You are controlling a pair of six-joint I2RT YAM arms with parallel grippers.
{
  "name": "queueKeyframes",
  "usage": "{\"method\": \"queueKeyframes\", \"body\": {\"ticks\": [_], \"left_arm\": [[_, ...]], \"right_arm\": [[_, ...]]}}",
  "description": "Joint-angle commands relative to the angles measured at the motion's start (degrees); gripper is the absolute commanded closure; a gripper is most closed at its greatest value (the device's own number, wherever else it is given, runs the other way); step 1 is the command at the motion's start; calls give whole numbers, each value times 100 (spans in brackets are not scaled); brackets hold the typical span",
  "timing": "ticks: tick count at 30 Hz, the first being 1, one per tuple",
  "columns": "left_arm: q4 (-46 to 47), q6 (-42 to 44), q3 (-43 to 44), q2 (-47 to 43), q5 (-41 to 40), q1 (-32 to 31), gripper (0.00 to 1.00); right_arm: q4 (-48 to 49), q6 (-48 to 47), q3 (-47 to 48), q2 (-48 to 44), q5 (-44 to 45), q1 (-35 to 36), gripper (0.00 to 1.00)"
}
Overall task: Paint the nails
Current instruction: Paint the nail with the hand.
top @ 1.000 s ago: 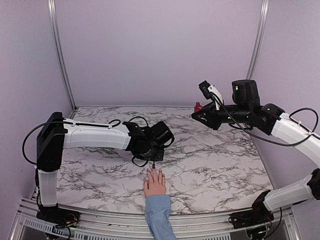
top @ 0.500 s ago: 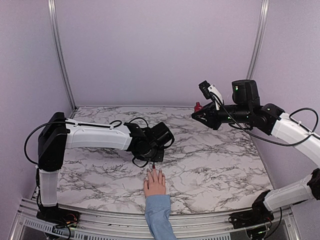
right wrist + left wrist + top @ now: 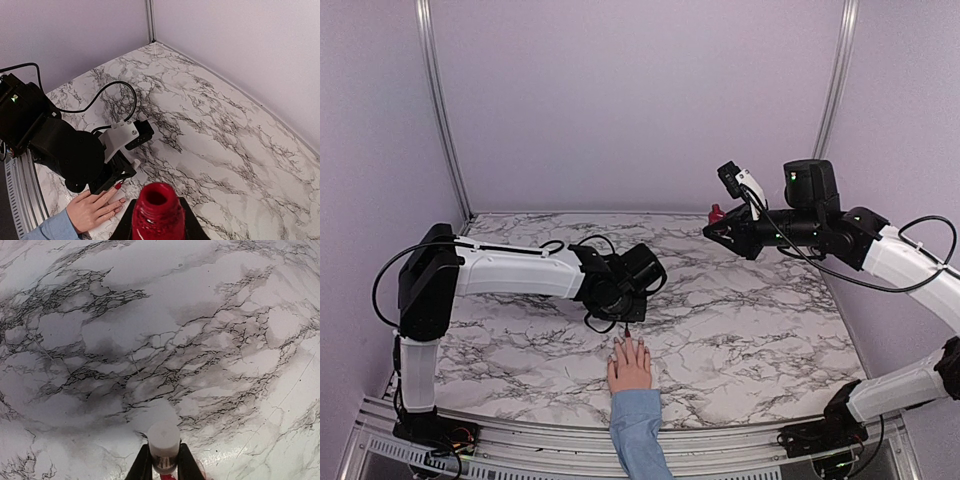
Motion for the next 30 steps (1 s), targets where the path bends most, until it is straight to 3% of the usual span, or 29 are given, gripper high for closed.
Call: {"method": "queueKeyframes", "body": {"ticks": [1, 18, 30], "left_arm": [[142, 116, -25, 120, -16, 53, 100], [324, 255, -88, -229, -281, 170, 100], [456, 187, -408, -442, -92, -82, 100]], "right_arm": [[24, -85, 105, -49, 41, -57, 100], [15, -68, 122, -48, 13, -55, 100], [35, -32, 87, -92, -69, -55, 100]]}}
